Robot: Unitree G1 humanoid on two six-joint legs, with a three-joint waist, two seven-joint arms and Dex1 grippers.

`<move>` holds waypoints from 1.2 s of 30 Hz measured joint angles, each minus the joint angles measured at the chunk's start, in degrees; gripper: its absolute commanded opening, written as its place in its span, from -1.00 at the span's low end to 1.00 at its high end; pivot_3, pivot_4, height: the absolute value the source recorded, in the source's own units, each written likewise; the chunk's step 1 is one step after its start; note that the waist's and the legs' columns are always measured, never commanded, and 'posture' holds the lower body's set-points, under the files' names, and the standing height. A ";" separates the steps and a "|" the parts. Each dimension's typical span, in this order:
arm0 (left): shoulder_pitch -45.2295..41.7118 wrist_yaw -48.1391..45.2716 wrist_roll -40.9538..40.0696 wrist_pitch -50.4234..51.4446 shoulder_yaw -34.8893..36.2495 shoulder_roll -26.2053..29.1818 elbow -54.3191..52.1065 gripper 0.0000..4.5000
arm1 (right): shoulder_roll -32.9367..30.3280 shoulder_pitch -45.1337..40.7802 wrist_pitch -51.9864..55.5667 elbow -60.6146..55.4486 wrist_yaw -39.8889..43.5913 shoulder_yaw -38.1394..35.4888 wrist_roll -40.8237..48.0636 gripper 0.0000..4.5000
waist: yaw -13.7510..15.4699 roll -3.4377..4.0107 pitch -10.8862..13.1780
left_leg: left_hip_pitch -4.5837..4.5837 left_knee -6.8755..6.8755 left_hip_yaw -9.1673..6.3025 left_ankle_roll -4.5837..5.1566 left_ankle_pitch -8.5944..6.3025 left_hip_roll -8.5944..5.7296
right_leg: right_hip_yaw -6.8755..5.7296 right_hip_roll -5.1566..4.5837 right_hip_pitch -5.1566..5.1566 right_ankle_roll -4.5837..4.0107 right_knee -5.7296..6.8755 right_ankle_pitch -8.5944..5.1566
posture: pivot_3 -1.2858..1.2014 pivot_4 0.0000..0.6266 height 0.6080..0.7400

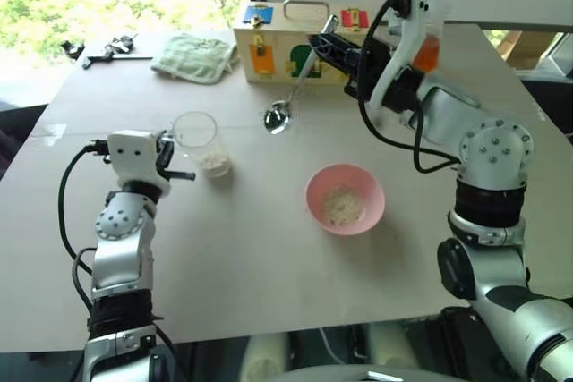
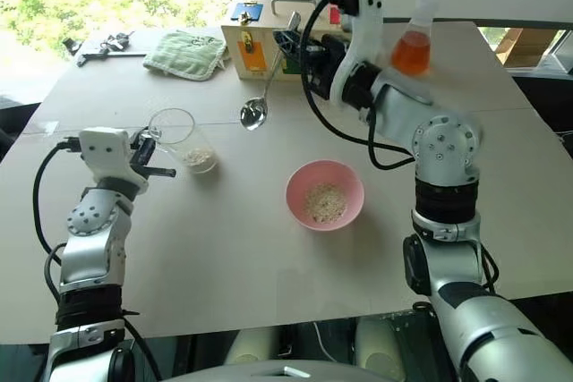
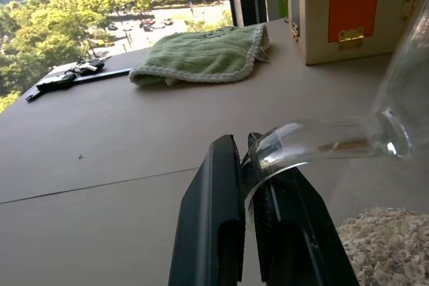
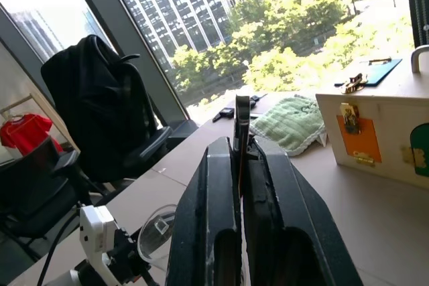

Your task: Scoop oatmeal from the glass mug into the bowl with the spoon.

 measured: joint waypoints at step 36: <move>-13.93 -15.03 4.24 -3.69 -17.09 1.13 7.05 -0.97 | 2.35 6.67 6.78 1.38 14.75 9.32 -22.93 -1.00 | -0.10 -0.05 0.07 | -0.63 0.30 -0.07 -0.14 0.09 -0.08 | -0.42 0.10 -0.35 0.00 0.05 0.00 | 0.03 -0.52 1.00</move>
